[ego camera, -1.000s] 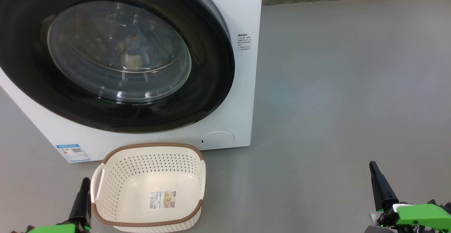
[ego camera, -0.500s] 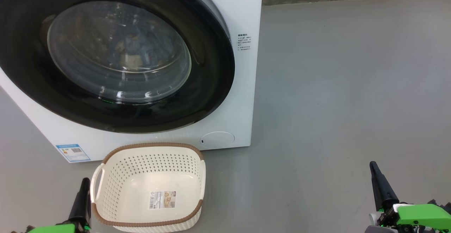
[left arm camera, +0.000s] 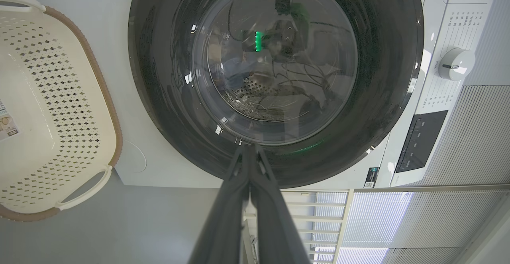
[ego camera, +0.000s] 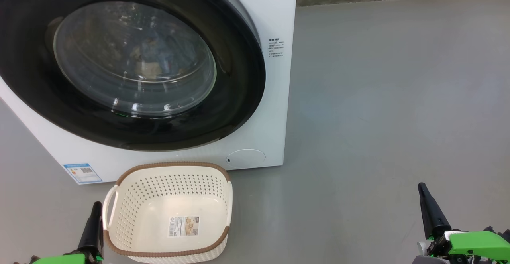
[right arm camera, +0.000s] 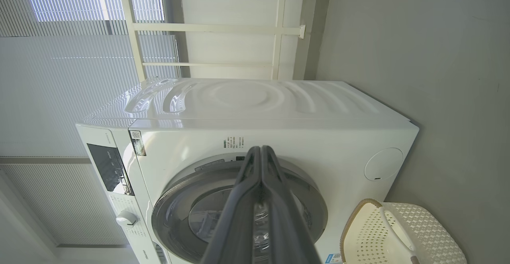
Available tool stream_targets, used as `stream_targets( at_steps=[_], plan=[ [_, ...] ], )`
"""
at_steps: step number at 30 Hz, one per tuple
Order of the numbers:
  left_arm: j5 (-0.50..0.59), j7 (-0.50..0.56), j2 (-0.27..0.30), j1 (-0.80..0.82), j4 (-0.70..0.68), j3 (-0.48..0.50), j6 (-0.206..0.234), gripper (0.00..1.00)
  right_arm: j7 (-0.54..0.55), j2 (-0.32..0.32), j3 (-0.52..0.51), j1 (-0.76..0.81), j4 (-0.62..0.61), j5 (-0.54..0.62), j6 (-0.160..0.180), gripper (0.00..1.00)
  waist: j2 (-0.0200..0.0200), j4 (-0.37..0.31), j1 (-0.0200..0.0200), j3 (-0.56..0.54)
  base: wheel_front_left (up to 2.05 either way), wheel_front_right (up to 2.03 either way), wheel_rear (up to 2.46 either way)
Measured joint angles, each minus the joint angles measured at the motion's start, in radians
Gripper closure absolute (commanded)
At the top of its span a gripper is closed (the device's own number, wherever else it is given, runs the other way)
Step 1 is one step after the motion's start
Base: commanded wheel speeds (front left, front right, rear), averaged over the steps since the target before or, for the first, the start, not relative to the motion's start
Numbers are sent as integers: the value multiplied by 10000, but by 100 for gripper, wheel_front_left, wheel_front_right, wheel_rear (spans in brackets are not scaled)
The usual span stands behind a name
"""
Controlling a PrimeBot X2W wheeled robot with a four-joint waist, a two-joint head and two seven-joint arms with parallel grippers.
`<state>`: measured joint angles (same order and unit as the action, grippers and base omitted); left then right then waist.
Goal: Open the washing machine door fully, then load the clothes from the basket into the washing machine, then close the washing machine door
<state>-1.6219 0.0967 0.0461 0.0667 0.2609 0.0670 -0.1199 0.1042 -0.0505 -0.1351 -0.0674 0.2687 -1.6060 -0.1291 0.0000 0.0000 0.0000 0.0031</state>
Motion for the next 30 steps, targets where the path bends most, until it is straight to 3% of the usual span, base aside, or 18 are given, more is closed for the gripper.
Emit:
stream_targets(
  at_steps=[30],
  plan=[
    [12, 75, -54, 0, 0, 46, 0, 100, 12, 21, -10, 0, 2, 0, 0, 100, 0, 0, 0, 0, 0, 0, 0]
  ],
)
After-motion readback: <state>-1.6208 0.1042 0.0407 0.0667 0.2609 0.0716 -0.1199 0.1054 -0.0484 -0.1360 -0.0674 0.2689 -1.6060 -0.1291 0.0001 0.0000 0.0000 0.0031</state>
